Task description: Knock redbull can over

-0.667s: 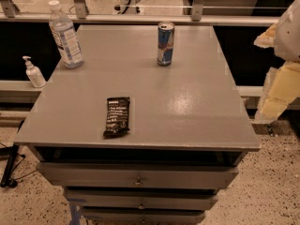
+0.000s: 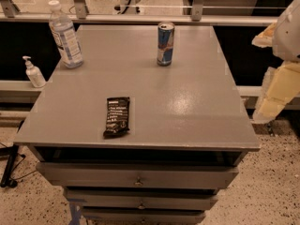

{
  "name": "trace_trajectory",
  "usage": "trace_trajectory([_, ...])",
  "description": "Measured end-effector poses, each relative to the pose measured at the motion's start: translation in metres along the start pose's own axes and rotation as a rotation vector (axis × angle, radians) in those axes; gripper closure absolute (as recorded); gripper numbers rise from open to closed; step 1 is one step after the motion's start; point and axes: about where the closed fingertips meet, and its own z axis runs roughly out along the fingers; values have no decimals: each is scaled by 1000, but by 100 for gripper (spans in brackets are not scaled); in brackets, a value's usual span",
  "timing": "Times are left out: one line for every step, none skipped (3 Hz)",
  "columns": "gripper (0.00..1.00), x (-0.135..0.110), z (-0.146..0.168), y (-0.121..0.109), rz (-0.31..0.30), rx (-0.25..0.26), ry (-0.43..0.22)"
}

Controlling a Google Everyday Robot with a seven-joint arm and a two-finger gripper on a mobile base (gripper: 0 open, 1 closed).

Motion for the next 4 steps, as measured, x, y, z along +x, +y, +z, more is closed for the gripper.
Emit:
trace_trajectory([0, -7, 12, -14, -1, 27, -62])
trace_trajectory([0, -16, 32, -48, 31, 70, -185])
trace_trajectory([0, -31, 56, -93, 66, 115, -320])
trace_trajectory([0, -53, 85, -132, 122, 116, -472])
